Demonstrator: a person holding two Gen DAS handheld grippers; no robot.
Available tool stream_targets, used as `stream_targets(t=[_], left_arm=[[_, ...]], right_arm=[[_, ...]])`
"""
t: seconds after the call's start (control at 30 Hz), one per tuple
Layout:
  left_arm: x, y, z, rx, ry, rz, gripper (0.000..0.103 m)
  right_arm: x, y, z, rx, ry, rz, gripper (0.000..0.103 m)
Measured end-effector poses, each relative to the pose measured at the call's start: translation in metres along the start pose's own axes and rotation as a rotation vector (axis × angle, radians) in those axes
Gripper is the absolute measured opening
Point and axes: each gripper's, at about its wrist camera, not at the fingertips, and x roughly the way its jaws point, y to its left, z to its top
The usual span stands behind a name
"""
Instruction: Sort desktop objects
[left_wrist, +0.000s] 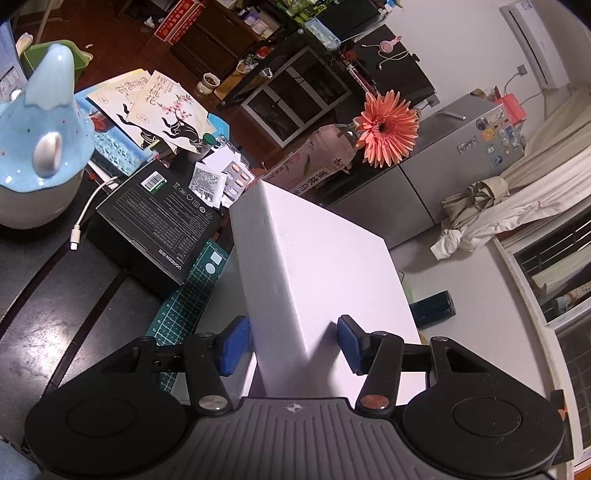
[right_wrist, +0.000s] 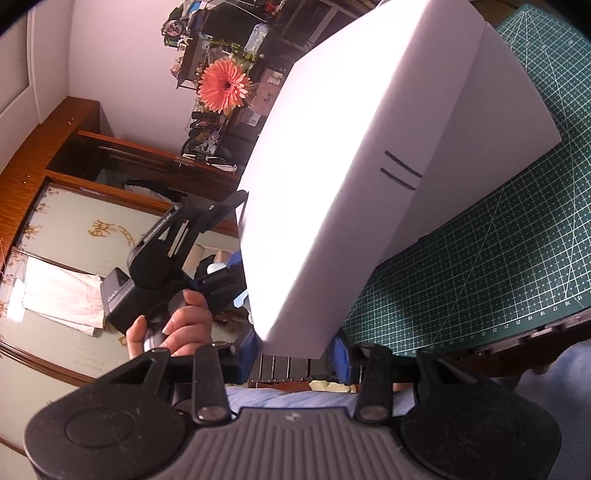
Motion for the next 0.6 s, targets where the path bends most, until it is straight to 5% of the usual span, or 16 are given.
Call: stream_targets(t=[0.37,0.6], left_arm=[[-0.004,-0.002,-0.004,0.025,-0.008,0.013,0.050],[-0.003,-0.002,-0.003,0.027,-0.007,0.011,0.050]], right_arm=[[0.008,0.023,0.003,-0.120,-0.017,-0.086,0.038],[0.007,0.014,0.004,-0.050,-0.025,-0.045,0.042]])
